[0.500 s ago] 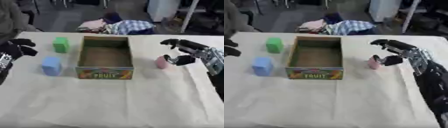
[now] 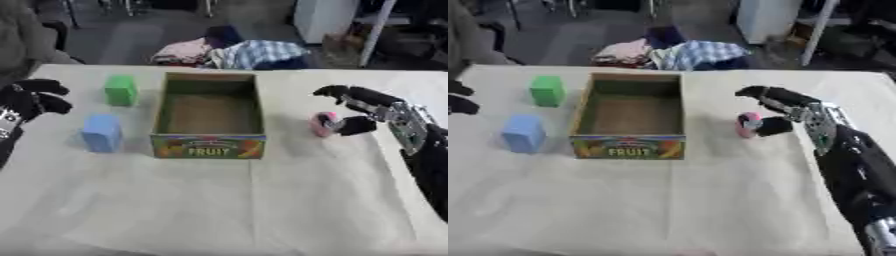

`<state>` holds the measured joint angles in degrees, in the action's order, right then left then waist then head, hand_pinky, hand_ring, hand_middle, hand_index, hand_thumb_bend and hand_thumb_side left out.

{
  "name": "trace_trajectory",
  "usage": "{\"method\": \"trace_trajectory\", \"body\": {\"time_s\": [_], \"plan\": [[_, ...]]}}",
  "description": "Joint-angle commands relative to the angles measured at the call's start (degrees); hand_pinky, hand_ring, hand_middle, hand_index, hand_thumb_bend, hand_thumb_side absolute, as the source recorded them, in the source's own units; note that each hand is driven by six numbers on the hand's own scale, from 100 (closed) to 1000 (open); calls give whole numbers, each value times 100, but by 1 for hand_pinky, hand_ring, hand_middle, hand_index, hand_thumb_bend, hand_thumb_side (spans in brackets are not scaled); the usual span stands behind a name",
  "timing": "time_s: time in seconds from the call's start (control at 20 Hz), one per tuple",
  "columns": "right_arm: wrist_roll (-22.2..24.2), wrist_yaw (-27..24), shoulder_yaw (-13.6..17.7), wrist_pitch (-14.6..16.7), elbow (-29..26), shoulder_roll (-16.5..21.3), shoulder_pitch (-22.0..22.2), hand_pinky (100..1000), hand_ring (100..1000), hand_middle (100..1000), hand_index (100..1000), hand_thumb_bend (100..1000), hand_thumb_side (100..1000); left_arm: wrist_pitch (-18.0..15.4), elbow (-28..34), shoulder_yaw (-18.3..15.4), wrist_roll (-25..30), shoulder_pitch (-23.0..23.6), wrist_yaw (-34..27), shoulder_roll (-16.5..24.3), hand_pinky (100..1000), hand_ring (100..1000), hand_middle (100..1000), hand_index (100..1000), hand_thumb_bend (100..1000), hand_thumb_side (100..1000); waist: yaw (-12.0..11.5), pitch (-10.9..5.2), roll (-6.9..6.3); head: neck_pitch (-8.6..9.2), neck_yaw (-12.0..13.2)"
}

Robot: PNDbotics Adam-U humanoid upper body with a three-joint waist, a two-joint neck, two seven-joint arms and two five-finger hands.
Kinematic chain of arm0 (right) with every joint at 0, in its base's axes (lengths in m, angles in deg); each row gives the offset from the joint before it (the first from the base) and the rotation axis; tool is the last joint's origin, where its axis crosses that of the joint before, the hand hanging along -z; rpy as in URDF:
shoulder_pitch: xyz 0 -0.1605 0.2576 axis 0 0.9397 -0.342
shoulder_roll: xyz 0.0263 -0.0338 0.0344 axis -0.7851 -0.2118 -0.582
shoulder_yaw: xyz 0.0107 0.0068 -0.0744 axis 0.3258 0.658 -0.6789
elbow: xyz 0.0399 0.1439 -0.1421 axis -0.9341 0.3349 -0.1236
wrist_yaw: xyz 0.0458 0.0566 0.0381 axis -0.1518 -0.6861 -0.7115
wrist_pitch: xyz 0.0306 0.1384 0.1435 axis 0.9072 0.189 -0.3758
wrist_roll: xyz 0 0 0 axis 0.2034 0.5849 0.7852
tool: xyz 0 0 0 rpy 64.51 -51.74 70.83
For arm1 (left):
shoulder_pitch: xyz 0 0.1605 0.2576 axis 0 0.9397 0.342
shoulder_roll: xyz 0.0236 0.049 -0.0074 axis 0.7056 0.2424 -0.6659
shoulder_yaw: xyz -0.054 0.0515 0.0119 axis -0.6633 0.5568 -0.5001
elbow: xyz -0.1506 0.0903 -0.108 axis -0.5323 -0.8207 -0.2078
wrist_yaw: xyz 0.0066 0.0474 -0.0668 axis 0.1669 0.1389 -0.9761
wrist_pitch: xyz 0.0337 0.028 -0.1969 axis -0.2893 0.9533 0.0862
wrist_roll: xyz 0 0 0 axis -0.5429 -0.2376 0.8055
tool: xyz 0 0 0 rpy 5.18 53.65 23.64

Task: Pick up objects on the table and place them in the box.

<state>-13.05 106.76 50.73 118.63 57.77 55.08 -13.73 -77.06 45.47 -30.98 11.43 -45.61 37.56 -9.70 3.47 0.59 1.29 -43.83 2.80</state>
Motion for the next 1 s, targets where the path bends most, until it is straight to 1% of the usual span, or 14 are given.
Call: {"method": "trace_trajectory", "body": {"time_s": [0.05, 0.2, 0.4, 0.75, 0.8, 0.85, 0.9, 1.0], "plan": [[-233, 315, 138, -220, 85, 57, -177, 792, 958, 956, 1000, 100, 640, -8, 56, 0, 30, -52, -43, 102, 723, 678, 705, 810, 128, 811, -16, -67, -26, -28, -34], [-406, 530, 229, -423, 231, 38, -166, 793, 958, 955, 1000, 100, 661, -11, 60, 1, 31, -50, -45, 101, 723, 678, 705, 810, 128, 811, -31, -71, -35, -28, -44], [-566, 775, 276, -611, 405, 17, -141, 797, 961, 959, 1000, 100, 696, -12, 61, 6, 34, -47, -48, 97, 723, 679, 705, 810, 128, 812, -39, -72, -41, -28, -56], [-843, 1133, 318, -900, 610, -56, -77, 790, 943, 936, 1000, 100, 695, -12, 61, 18, 51, -42, -47, 89, 723, 679, 705, 811, 128, 813, -55, -72, -54, -28, -78], [-891, 1181, 316, -949, 624, -65, -66, 776, 909, 903, 1000, 100, 683, -12, 61, 22, 53, -42, -47, 88, 723, 679, 705, 811, 128, 815, -59, -71, -54, -28, -86], [-935, 1247, 308, -1008, 641, -77, -56, 775, 907, 900, 1000, 100, 685, -11, 61, 26, 58, -42, -46, 87, 723, 679, 705, 811, 128, 815, -63, -70, -55, -28, -92], [-964, 1311, 299, -1049, 661, -89, -49, 754, 877, 829, 983, 100, 642, -11, 60, 30, 62, -44, -46, 85, 723, 679, 706, 811, 128, 815, -69, -70, -54, -28, -99], [-1037, 1434, 289, -1099, 681, -107, -40, 752, 872, 819, 979, 100, 627, -9, 60, 33, 66, -47, -49, 83, 723, 679, 706, 811, 128, 815, -75, -70, -54, -28, -105]]}}
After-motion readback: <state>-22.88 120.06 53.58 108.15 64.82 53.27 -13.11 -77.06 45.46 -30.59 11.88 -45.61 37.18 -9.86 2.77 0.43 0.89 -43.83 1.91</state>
